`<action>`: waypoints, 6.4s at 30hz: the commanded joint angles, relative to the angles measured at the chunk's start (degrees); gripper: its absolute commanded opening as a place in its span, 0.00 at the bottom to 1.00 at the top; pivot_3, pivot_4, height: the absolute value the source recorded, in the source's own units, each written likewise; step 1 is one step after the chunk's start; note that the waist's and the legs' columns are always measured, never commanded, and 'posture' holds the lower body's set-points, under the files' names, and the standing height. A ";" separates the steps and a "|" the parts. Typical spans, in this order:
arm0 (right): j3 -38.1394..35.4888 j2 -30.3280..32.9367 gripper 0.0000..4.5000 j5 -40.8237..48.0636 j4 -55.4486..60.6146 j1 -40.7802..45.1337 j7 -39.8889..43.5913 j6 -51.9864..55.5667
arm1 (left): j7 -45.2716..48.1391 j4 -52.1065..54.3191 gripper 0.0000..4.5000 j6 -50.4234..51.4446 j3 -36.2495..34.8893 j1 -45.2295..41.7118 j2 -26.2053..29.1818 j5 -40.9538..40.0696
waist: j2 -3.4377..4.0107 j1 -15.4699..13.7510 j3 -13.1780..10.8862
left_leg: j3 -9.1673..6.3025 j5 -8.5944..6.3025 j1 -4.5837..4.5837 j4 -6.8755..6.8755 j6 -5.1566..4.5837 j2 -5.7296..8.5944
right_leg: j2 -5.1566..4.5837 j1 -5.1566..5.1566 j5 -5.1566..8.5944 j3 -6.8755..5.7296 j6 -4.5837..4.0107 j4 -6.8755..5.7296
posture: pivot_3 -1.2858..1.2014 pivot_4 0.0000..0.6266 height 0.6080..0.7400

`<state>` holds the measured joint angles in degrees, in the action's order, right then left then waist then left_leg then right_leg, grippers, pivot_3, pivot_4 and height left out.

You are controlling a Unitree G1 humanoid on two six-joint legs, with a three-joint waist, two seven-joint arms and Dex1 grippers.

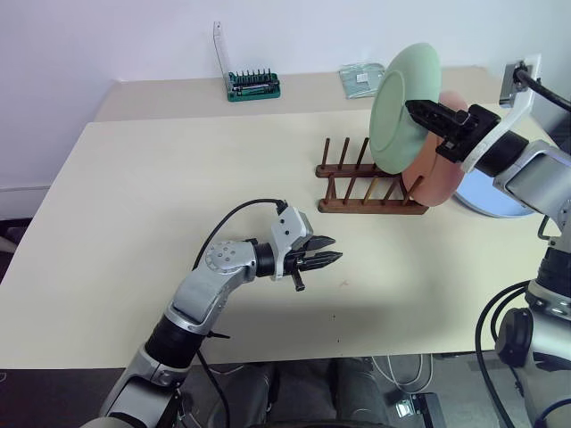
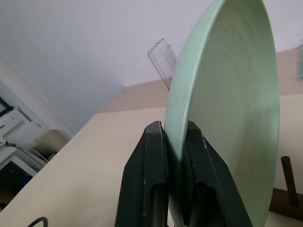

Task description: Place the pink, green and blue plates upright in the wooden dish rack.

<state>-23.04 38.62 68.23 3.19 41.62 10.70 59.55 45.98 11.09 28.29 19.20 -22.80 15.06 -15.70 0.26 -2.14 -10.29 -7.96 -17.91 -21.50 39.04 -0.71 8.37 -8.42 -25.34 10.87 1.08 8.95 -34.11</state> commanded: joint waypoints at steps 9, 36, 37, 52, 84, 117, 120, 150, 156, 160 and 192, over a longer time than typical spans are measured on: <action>6.29 8.35 0.66 -20.16 7.96 -2.95 10.32 -15.38 | 0.00 2.05 0.30 -0.41 -0.55 -0.93 0.00 -0.66 | 0.03 -0.22 0.01 | 0.02 0.00 -0.01 0.00 0.00 0.01 | 0.01 -0.02 0.00 -0.01 0.01 -0.01 | 0.52 0.24 1.00; 23.26 18.03 0.66 -74.99 -32.11 -17.69 24.97 -62.39 | 0.30 1.50 0.30 -0.77 -0.28 -1.79 -0.23 -0.61 | 0.22 1.42 0.08 | 0.24 0.04 0.19 0.01 0.07 -0.12 | 0.18 0.09 -0.04 0.24 0.08 -0.03 | 0.52 0.24 1.00; 24.46 16.56 0.66 -76.51 -36.85 -14.99 23.22 -63.62 | 0.13 1.91 0.30 -0.68 -0.30 -1.56 -0.23 -0.67 | 0.20 1.46 0.07 | 0.22 0.04 0.16 0.01 0.07 -0.12 | 0.18 0.08 -0.04 0.23 0.08 -0.03 | 0.52 0.24 1.00; 16.81 20.09 0.01 -79.74 -31.11 -15.41 12.50 -66.62 | -3.91 6.35 0.30 -0.16 -2.07 0.42 -0.53 -1.19 | 0.37 1.28 0.08 | 0.16 0.06 0.13 0.00 0.12 -0.10 | 0.23 0.05 -0.08 0.29 0.05 -0.02 | 0.52 0.24 1.00; 6.33 -10.64 0.01 17.39 5.84 6.42 -14.82 -4.05 | -4.44 4.89 0.30 -0.61 -6.26 2.54 4.44 -1.49 | 0.18 1.51 0.08 | 0.13 0.05 0.04 -0.08 0.21 -0.48 | 0.62 -0.12 -0.23 0.33 -0.21 0.05 | 0.52 0.24 1.00; -4.95 20.62 0.01 -26.40 26.45 -30.08 20.33 -14.29 | -2.00 5.95 0.30 0.69 -5.29 2.24 4.82 -3.14 | 0.06 0.93 0.09 | 0.15 0.02 0.06 -0.05 0.19 -0.57 | 0.66 -0.02 -0.22 0.25 -0.20 0.10 | 0.52 0.24 1.00; -4.66 20.75 0.01 -30.07 27.48 -34.76 20.34 -15.73 | -1.41 5.00 0.30 0.47 -4.79 1.42 4.34 -3.09 | 0.16 1.57 0.09 | 0.38 -0.01 0.11 0.00 0.14 -0.56 | 0.63 -0.04 -0.23 0.39 -0.18 0.07 | 0.52 0.24 1.00; -4.82 21.39 0.01 -52.30 17.20 -22.64 21.98 -24.13 | -1.70 6.50 0.30 0.26 -2.88 2.91 3.11 -3.21 | 0.07 1.20 0.04 | 0.33 0.03 0.10 -0.02 0.26 -0.68 | 0.74 -0.04 -0.26 0.36 -0.24 0.08 | 0.52 0.24 1.00; -11.06 22.19 0.01 -56.84 12.01 -33.47 24.86 -28.40 | -1.62 6.23 0.30 0.32 -2.80 2.76 3.22 -3.35 | 0.01 0.96 0.07 | 0.35 0.03 0.14 0.00 0.25 -0.68 | 0.73 0.03 -0.26 0.36 -0.24 0.09 | 0.52 0.24 1.00; -5.67 19.79 0.01 -57.50 10.11 -34.51 25.73 -33.54 | -1.78 5.80 0.30 0.03 -2.78 2.81 3.34 -2.98 | 0.13 1.81 0.11 | 0.45 0.02 0.20 -0.02 0.24 -0.75 | 0.76 0.02 -0.26 0.38 -0.24 0.08 | 0.52 0.24 1.00; -3.84 12.35 0.01 -54.73 -4.82 -34.22 28.82 -44.10 | -13.02 0.42 0.30 -6.04 -22.92 12.81 14.01 1.82 | 0.14 1.59 0.10 | 0.36 0.03 0.22 -0.11 0.33 -0.76 | 0.80 -0.04 -0.27 0.37 -0.27 0.06 | 0.52 0.24 1.00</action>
<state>-24.69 51.04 11.84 -1.91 6.91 39.08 17.11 33.90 11.17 24.71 -1.08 -10.26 28.43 -14.44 0.40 -0.55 -10.19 -7.60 -17.89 -21.28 38.94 -0.38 7.60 -7.61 -25.38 10.60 1.45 8.67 -34.05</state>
